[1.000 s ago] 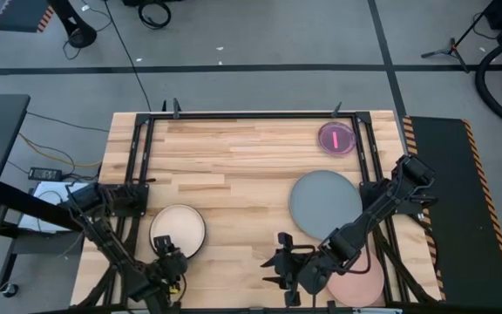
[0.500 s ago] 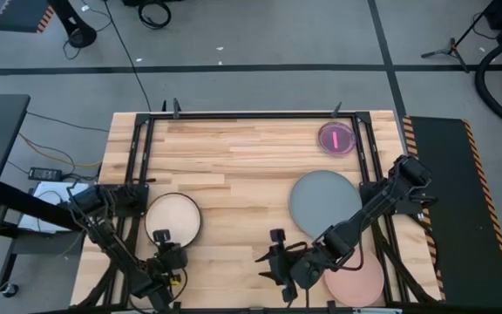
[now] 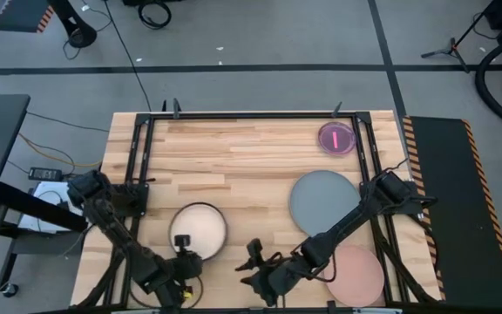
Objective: Stack plastic plates
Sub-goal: Stack the left stacked plates on top of the orange plate
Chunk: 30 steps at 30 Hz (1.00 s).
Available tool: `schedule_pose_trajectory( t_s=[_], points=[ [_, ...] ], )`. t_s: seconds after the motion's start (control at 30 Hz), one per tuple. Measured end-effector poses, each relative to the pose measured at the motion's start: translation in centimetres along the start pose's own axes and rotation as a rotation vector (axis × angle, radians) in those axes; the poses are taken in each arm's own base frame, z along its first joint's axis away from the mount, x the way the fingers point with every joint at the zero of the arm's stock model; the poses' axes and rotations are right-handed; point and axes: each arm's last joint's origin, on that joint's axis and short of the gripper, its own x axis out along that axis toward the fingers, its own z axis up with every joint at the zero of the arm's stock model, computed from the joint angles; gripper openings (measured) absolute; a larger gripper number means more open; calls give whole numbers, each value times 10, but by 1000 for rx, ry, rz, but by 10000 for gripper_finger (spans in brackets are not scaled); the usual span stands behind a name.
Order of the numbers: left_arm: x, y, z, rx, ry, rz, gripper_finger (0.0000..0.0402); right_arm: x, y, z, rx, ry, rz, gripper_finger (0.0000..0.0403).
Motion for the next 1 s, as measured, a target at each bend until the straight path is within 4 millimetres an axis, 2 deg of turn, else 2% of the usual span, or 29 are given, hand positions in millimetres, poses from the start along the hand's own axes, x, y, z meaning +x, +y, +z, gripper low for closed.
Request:
schedule_pose_trajectory(
  t_s=[0.2,0.37,0.5,0.6,0.73,1.0],
  points=[
    [13,9,31,75,-82,-59,55,3,-6,-2,-54,50,-1,200],
    [26,18,52,96,-137,-98,56,1,-5,-15,-124,178,-23,266],
    [34,25,67,91,-192,-123,57,-1,-6,-22,-248,268,-107,325],
    [39,31,78,68,-214,-161,57,-4,-6,-24,-333,314,-175,356],
    [44,37,87,38,-247,-176,58,-5,-6,-29,-384,362,-186,365],
    [46,42,96,34,-291,-181,58,-7,-6,-35,-393,419,-183,348]
  ],
)
